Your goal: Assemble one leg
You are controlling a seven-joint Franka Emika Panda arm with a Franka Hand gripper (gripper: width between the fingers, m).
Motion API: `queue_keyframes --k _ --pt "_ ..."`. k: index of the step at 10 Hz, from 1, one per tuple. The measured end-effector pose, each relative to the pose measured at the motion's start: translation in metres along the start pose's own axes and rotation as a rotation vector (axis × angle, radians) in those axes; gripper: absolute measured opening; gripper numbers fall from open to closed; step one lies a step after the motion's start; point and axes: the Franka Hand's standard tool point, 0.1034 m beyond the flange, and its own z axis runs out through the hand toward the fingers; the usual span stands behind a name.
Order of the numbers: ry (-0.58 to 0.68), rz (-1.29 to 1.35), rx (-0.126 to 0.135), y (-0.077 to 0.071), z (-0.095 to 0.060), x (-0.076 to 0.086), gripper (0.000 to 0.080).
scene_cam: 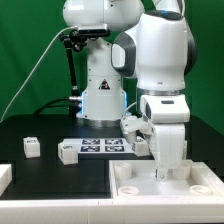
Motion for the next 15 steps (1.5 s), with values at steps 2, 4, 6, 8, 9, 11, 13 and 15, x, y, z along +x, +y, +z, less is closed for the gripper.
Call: queue_keyframes --k 2,4,6,8,9,11,13,15 --pt "0.000 0.000 0.000 0.000 0.000 0.000 0.0646" --pt "0.000 0.000 0.000 0.000 0.000 0.000 0.0649" --pt "-0.010 0.051 -0.012 -0.012 -0.019 0.001 0.0649" --pt "-0.024 0.124 -0.044 -0.027 -0.050 0.006 0.0649" --pt "-0.028 0.167 -0.054 -0.028 -0.060 0.005 0.0649" --pt "-0.027 0.172 -0.053 -0.028 -0.059 0.005 0.0649" --pt "-0.017 0.369 -0.055 -0.029 -0.058 0.005 0.0649" --pt "0.026 0.648 -0.056 -0.041 -0.048 0.010 0.0649"
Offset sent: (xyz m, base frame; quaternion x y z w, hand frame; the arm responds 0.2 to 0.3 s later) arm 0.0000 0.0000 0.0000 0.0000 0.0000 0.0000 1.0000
